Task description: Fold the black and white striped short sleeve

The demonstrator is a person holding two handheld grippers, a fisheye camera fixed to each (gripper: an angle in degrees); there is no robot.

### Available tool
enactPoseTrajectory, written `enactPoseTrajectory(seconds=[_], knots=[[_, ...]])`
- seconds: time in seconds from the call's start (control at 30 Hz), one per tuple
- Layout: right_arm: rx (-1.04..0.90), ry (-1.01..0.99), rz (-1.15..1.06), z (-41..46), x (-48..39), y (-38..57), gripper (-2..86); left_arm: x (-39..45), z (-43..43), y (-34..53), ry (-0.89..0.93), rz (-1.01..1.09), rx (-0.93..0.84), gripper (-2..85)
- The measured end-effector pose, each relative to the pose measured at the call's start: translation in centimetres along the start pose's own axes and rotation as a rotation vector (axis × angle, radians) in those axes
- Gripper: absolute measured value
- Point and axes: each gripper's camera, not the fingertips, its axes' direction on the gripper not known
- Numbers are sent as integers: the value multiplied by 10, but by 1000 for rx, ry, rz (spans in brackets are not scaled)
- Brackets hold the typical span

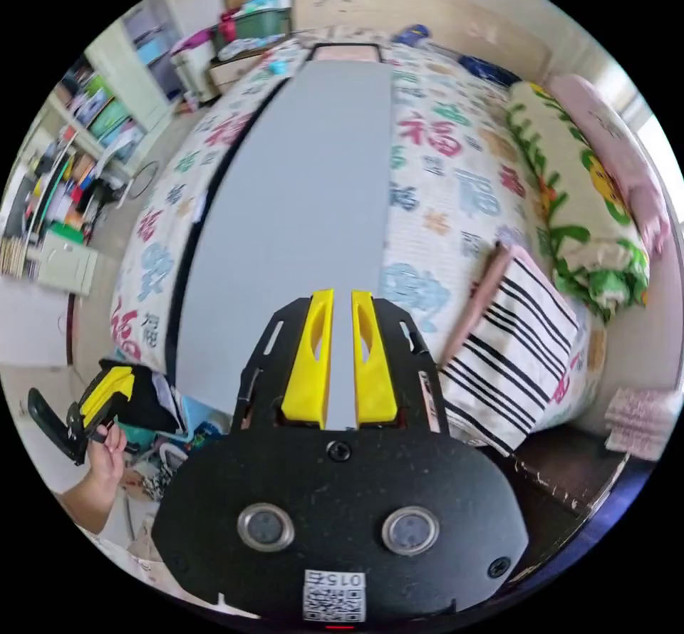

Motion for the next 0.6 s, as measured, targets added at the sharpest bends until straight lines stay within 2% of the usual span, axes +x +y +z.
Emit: enactPoseTrajectory(seconds=[0.07, 0.23, 0.43, 0.6], knots=[[7, 6, 128, -41, 75, 6, 71, 47, 88, -42, 69, 50, -52, 58], [65, 7, 248, -101, 168, 2, 83, 149, 258, -120, 188, 194, -143, 73], [-15, 15, 252, -130, 181, -13, 108, 268, 434, -203, 309, 345, -215, 74], [-34, 30, 323, -189, 169, 7, 66, 340, 548, -243, 352, 438, -281, 74]])
